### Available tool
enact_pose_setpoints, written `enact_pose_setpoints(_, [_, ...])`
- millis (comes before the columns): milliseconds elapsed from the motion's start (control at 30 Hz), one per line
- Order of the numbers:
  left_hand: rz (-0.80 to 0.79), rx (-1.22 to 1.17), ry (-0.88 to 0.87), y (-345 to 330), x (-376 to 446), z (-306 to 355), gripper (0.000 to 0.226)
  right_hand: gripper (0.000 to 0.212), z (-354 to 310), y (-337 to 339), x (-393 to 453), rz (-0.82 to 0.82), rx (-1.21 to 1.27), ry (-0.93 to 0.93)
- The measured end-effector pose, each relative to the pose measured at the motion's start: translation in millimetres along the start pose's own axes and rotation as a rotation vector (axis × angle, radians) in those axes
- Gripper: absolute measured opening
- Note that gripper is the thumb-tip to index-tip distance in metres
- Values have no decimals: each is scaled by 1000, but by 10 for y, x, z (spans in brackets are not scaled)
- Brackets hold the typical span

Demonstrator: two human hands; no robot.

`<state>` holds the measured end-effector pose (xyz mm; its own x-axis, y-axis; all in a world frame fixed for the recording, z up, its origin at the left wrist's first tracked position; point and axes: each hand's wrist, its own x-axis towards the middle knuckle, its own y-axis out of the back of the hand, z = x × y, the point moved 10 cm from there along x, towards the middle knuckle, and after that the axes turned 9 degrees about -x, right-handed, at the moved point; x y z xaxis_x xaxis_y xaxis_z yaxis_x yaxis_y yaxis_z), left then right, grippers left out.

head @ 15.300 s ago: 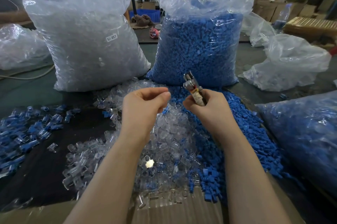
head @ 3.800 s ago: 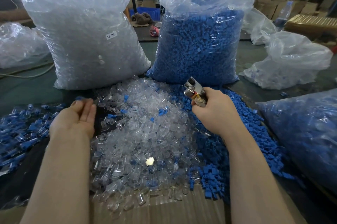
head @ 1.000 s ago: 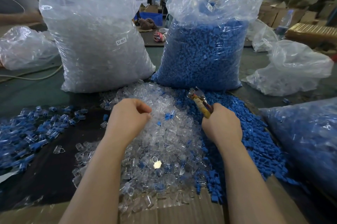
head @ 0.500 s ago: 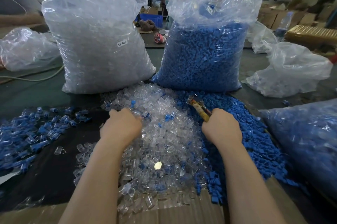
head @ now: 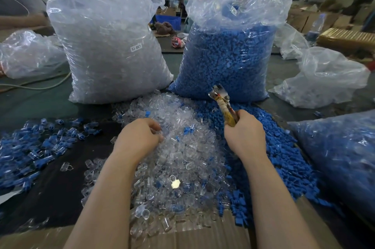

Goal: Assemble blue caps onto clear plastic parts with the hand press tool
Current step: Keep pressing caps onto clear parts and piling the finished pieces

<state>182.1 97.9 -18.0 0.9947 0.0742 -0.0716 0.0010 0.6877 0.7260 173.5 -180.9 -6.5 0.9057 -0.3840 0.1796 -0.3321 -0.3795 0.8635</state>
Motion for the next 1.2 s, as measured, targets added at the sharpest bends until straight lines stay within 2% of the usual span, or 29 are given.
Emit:
enact_pose_setpoints(233, [-8, -93, -82, -10, -37, 143, 18, 8, -107, 20, -30, 27, 180, 67])
enact_pose_setpoints(400, [12, -109, -120, -20, -44, 208, 17, 11, -181, -34, -47, 6, 266, 81])
enact_pose_setpoints(700, [101, -555, -116, 76, -81, 315, 16, 7, -259, -16, -59, 9, 375, 126])
enact_pose_setpoints(867, [33, -664, -85, -41, -129, 406, 15, 4, -343, -5, -85, 6, 456, 170])
enact_pose_setpoints(1033, [-17, -776, -76, -92, -141, 451, 15, 12, -413, -27, -121, -18, 549, 187])
enact_pose_setpoints(1200, [24, -868, -42, -58, -136, 405, 20, 14, -475, -23, -144, -41, 614, 209])
